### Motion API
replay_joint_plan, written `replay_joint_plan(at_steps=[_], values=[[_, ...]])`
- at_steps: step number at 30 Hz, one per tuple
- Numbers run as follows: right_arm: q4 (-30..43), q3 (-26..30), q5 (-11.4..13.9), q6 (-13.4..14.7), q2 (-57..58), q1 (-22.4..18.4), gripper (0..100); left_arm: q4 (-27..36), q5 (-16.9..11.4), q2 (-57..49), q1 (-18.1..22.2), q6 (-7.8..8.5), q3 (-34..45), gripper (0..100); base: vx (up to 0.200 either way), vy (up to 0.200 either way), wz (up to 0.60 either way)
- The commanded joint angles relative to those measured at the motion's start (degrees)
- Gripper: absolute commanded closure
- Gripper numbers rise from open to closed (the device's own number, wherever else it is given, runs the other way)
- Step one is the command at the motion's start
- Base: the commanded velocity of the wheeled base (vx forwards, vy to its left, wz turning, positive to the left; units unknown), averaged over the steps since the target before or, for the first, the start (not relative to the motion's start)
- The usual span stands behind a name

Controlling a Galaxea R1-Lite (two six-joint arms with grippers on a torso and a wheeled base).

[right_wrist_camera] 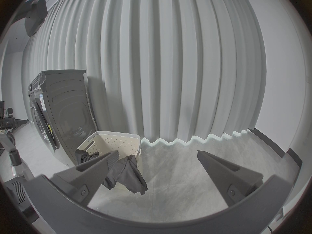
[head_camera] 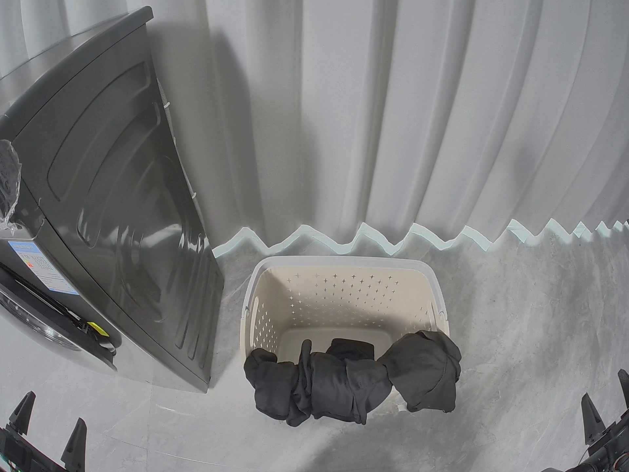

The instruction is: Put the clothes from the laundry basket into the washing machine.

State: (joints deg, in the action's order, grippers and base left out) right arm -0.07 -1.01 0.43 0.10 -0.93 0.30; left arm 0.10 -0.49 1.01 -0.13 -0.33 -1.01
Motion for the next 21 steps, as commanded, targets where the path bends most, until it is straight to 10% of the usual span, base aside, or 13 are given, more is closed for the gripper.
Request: replay_joint_plan(at_steps=[1,21], values=[[0.0,1.0,0.0,0.0,0.3,0.0,0,0.0,0.0,-1.0,0.0,-0.02,0.8,0,0.000,0.000,0.00],[0.0,1.0,0.0,0.0,0.3,0.0,0,0.0,0.0,-1.0,0.0,-0.29,0.9,0,0.090,0.000,0.00]])
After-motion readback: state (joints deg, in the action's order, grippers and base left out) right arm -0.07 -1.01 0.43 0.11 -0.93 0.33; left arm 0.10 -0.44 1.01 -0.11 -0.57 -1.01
